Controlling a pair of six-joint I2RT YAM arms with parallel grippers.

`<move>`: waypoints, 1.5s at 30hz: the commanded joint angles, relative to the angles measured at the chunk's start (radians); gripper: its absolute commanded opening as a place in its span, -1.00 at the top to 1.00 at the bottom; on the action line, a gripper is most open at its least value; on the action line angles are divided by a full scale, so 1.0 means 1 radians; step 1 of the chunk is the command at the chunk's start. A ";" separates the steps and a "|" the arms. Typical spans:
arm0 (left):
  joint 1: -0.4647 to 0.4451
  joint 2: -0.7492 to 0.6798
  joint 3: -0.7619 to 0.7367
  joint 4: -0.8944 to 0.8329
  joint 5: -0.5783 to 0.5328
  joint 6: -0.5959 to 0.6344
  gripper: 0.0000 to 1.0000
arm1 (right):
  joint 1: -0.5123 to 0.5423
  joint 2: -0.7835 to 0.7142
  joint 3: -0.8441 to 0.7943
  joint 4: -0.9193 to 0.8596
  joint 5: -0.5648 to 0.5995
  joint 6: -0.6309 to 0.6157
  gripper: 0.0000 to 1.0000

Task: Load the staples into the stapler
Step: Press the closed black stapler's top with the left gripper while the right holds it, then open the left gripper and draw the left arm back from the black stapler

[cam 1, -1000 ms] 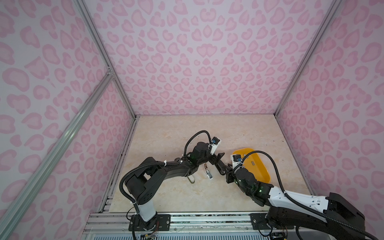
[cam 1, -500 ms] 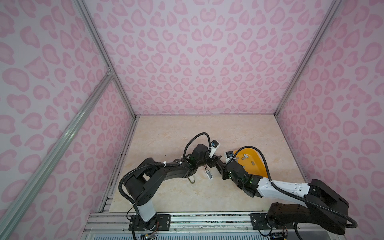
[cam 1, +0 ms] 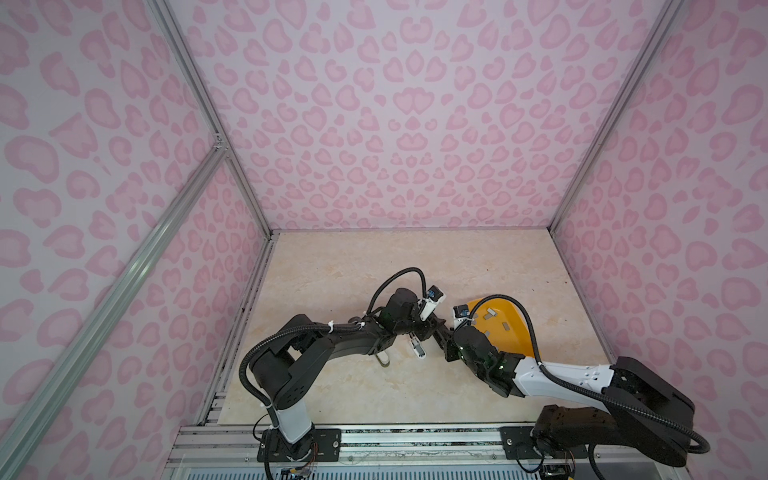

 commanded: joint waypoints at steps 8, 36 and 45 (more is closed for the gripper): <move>0.001 0.045 0.036 -0.051 0.032 0.039 0.00 | 0.001 0.042 -0.053 -0.019 0.009 0.036 0.50; 0.001 -0.102 0.008 -0.031 -0.146 -0.037 -0.16 | 0.007 -0.078 -0.003 -0.084 0.015 -0.001 0.39; 0.020 -0.435 -0.229 0.061 -0.441 -0.218 -0.30 | 0.134 -0.221 -0.030 -0.077 -0.030 -0.087 0.04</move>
